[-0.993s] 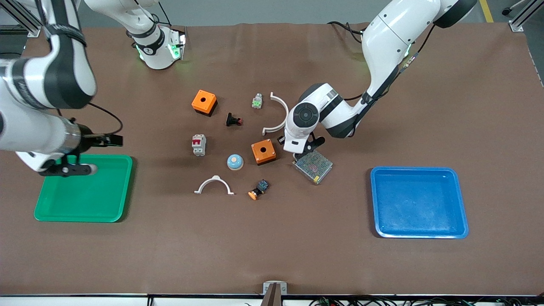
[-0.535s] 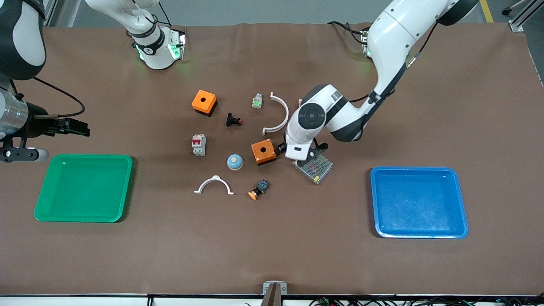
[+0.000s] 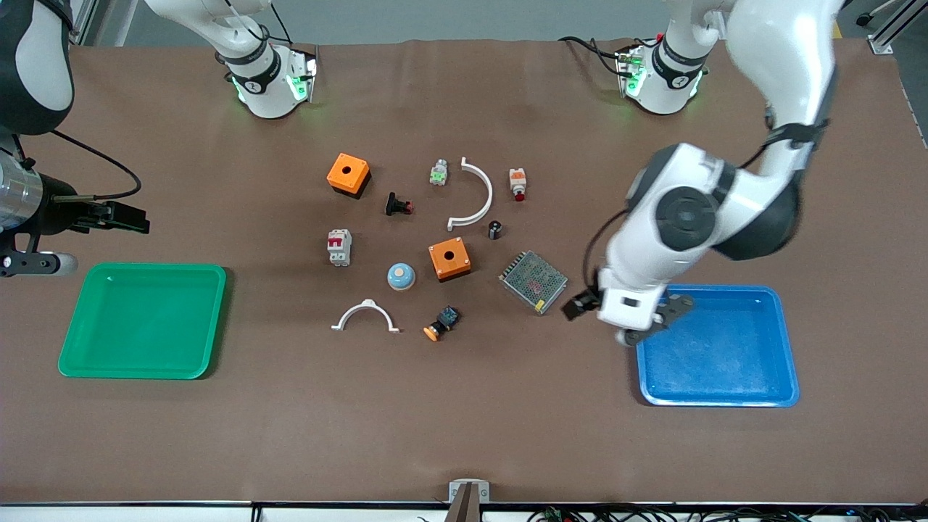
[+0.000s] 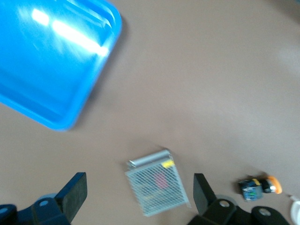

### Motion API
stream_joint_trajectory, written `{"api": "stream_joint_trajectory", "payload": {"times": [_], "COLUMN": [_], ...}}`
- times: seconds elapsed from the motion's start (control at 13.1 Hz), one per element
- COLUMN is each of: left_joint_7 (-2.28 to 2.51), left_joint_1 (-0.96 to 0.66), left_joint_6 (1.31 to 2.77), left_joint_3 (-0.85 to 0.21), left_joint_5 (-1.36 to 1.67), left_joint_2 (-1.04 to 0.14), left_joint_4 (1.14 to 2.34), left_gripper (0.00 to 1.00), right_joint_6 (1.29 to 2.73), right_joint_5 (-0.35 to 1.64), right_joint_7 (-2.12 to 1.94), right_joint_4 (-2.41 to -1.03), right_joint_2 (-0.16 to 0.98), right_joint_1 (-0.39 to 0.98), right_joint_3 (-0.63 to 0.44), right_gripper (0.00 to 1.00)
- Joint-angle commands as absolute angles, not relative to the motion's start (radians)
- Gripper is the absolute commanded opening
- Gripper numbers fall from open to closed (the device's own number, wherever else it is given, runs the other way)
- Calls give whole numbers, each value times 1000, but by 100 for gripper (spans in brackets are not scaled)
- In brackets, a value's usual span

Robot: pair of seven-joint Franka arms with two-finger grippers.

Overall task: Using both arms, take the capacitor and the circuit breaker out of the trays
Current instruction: 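Open the left gripper on the capacitor while the right gripper withdraws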

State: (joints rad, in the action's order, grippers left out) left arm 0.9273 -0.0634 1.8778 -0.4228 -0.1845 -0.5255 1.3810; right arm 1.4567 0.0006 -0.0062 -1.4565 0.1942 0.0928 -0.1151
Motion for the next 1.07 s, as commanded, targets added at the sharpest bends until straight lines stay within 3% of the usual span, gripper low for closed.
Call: {"api": "stream_joint_trajectory", "payload": {"times": [0.0, 0.46, 0.76, 0.99], "left_joint_7": [726, 375, 253, 174], "left_joint_1": [3, 181, 42, -10], "left_joint_6": [1771, 1609, 1494, 1509], "left_joint_3": [-425, -425, -189, -66], "left_joint_5": [-206, -186, -79, 5], "left_joint_2": [-430, -243, -94, 14], "left_joint_4": [1387, 1388, 1440, 1543], "left_gripper": [100, 100, 100, 100], "right_joint_6": [1447, 1402, 1356, 1339], "right_joint_5": [-5, -5, 3, 11], "right_joint_7": [-5, -3, 5, -3], "right_joint_4": [-1398, -1347, -1354, -1368], "right_joint_2": [212, 209, 152, 117], "right_joint_1": [72, 75, 75, 29], "right_joint_3": [-101, -104, -103, -100], "right_gripper": [100, 100, 100, 100]}}
